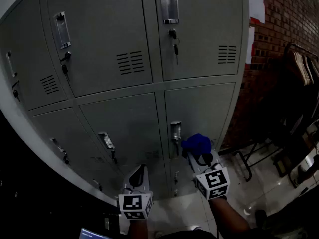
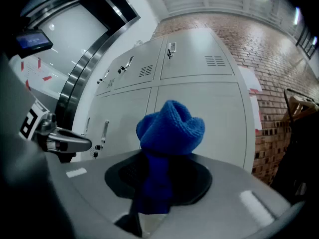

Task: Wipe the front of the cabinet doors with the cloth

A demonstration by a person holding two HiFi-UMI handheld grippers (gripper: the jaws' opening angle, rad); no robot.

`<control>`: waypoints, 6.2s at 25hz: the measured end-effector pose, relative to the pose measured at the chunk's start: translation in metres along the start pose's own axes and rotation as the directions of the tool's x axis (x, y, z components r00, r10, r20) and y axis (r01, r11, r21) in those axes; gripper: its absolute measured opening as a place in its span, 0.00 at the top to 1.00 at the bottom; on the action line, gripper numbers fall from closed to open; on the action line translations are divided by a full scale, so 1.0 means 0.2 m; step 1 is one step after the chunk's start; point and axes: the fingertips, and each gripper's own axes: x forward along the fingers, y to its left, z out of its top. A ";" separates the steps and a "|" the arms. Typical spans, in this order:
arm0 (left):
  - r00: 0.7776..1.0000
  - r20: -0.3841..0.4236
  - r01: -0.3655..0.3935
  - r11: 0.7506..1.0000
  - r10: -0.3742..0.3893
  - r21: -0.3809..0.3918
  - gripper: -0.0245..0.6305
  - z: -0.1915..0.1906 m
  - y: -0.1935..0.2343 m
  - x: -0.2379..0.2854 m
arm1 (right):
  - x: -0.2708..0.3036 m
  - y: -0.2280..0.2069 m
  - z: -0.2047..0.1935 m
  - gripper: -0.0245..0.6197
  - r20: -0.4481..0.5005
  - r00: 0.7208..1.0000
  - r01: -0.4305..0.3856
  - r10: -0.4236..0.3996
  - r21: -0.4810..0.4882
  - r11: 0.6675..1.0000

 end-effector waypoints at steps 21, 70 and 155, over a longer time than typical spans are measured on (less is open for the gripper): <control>0.999 -0.010 -0.034 0.999 0.034 -0.008 0.94 -0.03 0.16 -0.09 | 0.50 0.06 0.74 0.80 0.107 0.994 0.006 0.013 -0.176 0.984; 0.999 -0.052 0.003 1.000 -0.002 0.011 0.94 -0.07 -0.05 -0.02 | 0.06 -1.07 0.35 0.80 -0.010 0.947 0.317 -0.320 -0.118 0.941; 1.000 -0.016 -0.015 1.000 0.015 -0.013 0.94 -0.04 0.07 -0.12 | 0.41 -0.17 0.20 0.80 -0.057 0.996 0.061 -0.061 -0.009 0.998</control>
